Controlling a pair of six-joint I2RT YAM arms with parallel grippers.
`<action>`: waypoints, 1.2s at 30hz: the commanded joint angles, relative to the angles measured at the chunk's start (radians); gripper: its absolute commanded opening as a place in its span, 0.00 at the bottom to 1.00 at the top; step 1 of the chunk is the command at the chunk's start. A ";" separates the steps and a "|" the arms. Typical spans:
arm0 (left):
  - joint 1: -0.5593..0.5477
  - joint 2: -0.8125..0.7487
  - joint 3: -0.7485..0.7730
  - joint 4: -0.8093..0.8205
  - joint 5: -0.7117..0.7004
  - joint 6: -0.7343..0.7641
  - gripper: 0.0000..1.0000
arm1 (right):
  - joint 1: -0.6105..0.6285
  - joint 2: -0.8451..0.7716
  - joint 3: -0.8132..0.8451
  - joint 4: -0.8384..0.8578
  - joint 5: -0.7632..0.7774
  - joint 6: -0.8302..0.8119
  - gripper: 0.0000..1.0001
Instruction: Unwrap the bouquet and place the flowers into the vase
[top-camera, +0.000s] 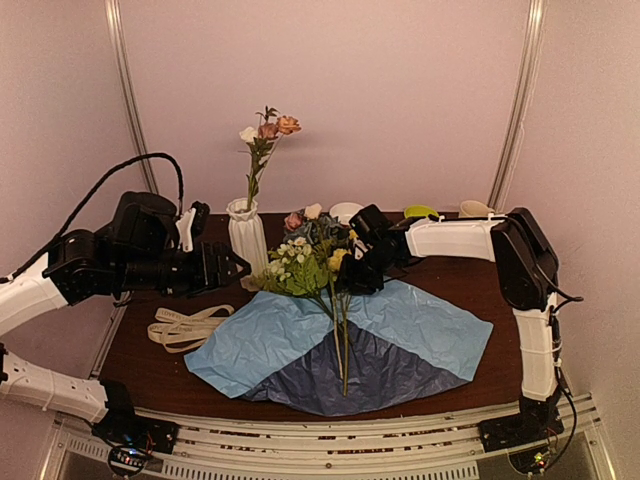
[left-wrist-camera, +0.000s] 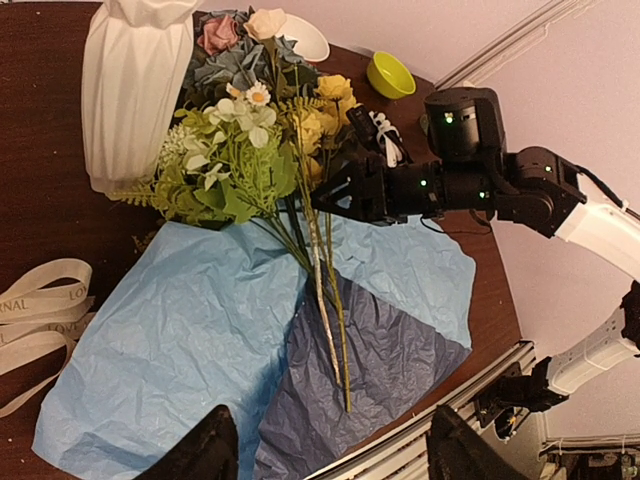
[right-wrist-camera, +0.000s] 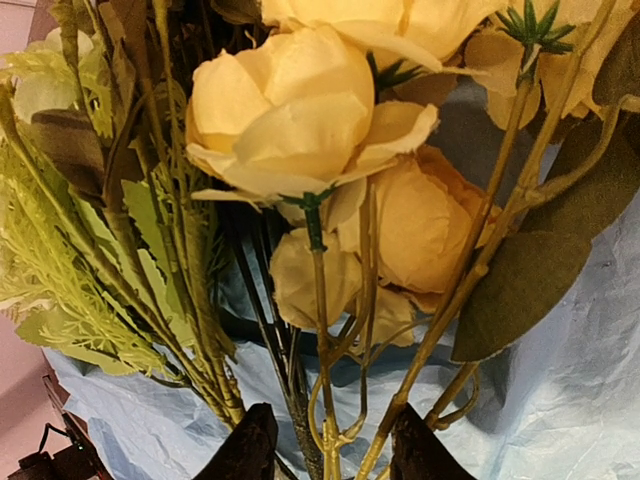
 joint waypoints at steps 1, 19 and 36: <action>-0.005 0.009 0.026 0.014 -0.007 0.027 0.66 | 0.003 -0.006 -0.008 -0.019 0.010 0.003 0.39; -0.005 0.036 0.064 0.016 -0.008 0.047 0.65 | -0.022 0.027 0.109 -0.015 0.007 -0.002 0.00; -0.005 0.156 0.207 0.137 0.012 0.105 0.66 | -0.124 -0.073 0.561 0.055 -0.043 0.024 0.00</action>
